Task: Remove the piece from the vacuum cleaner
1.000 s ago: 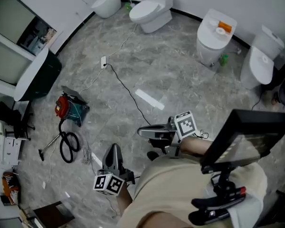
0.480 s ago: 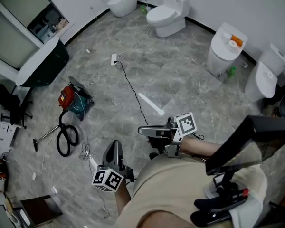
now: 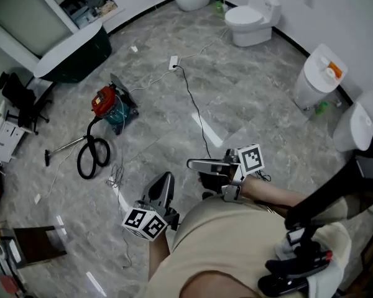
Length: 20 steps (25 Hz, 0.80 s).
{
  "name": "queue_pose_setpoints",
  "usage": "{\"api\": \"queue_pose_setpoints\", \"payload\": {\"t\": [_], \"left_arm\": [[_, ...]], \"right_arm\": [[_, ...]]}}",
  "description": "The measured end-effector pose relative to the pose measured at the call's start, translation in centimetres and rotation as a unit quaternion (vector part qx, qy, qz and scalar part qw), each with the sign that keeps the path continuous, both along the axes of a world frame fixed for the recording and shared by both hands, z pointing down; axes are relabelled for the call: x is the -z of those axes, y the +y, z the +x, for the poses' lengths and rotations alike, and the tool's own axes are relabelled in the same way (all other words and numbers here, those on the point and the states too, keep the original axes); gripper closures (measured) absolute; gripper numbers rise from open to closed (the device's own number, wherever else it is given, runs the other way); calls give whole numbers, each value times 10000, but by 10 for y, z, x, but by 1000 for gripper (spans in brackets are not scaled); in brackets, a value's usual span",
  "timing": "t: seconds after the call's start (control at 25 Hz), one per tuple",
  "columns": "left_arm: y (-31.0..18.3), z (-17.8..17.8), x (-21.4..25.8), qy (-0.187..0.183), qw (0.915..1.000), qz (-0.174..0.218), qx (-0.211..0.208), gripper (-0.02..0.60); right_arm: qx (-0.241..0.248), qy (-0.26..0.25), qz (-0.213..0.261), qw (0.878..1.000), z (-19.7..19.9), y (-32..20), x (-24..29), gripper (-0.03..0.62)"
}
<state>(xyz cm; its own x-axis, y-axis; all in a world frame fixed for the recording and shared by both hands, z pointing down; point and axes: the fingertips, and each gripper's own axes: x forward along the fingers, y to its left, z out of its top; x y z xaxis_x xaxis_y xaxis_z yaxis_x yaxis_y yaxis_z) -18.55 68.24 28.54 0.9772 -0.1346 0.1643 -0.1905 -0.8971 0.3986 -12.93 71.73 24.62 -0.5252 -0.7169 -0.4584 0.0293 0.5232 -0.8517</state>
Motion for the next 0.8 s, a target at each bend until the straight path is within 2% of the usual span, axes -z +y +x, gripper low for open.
{"api": "queue_pose_setpoints", "payload": {"t": [0.24, 0.48, 0.64, 0.8], "left_arm": [[-38, -15, 1, 28, 9999, 87, 140, 578], [-81, -23, -5, -153, 9974, 47, 700, 578], [-102, -10, -7, -296, 9935, 52, 1095, 578], [-116, 23, -5, -394, 9912, 96, 1258, 578]], "right_arm": [[123, 70, -19, 9999, -18, -35, 6, 592], [559, 926, -41, 9941, -27, -72, -8, 592], [770, 885, 36, 9931, -4, -96, -10, 592], [893, 687, 86, 9936, 33, -124, -9, 592]]}}
